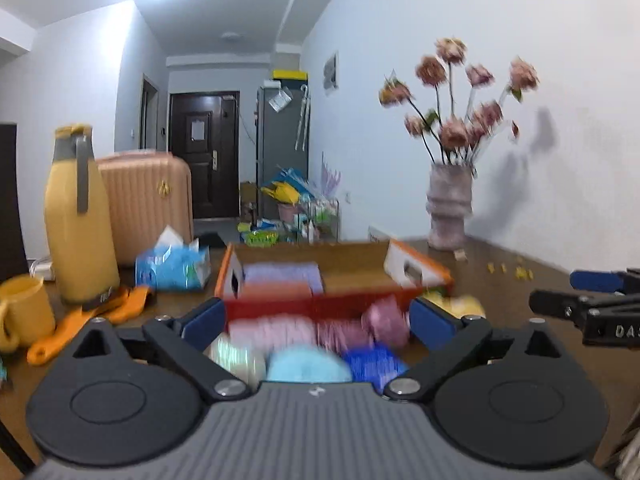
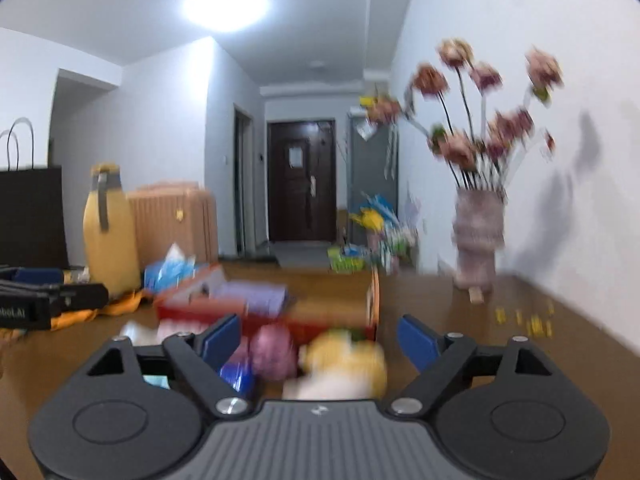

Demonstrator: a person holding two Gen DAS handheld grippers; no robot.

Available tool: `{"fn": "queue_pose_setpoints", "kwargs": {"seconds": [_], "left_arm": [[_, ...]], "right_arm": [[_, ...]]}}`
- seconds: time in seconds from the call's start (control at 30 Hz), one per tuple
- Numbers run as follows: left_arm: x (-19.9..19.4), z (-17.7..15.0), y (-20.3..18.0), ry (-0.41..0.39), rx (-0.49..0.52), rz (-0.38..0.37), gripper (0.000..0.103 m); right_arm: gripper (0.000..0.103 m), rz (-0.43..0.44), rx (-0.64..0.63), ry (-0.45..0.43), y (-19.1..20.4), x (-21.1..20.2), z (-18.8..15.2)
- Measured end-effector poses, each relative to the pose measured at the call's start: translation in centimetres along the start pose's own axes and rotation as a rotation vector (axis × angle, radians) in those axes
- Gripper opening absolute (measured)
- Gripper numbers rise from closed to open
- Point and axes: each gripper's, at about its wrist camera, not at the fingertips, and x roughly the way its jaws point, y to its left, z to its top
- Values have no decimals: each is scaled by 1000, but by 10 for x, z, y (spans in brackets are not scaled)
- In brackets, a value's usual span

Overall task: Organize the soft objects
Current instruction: 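Withdraw both grippers from the box back over the table, then grasp the white-and-yellow plush sheep with the right gripper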

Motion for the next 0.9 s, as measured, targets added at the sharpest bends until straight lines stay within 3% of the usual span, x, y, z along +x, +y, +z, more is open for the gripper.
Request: {"fn": "queue_pose_setpoints", "kwargs": {"seconds": [0.13,0.27,0.4,0.53,0.67,0.73,0.77,0.83,0.9], "left_arm": [[-4,-27,2,111,6,-11,100],[1,-34,5,136,-1,-23,101],[13,-33,6,134,-10,-38,103],[25,-36,8,150,-6,-44,103],[34,-36,10,160,-8,-46,103],[34,-36,10,155,6,-49,103],[33,-35,9,152,14,-50,103],[31,-35,8,146,26,-56,103],[32,-36,6,153,21,-68,103]], "right_arm": [[85,-7,73,109,4,-21,-44],[86,-11,50,144,10,-18,-52],[92,-31,42,169,16,8,-44],[92,-53,54,218,16,52,-34],[90,-130,43,262,18,102,-28],[75,-130,40,270,14,118,-29],[60,-126,48,285,10,122,-29],[55,-93,86,294,0,119,-30],[36,-44,103,284,-8,105,-33]]}}
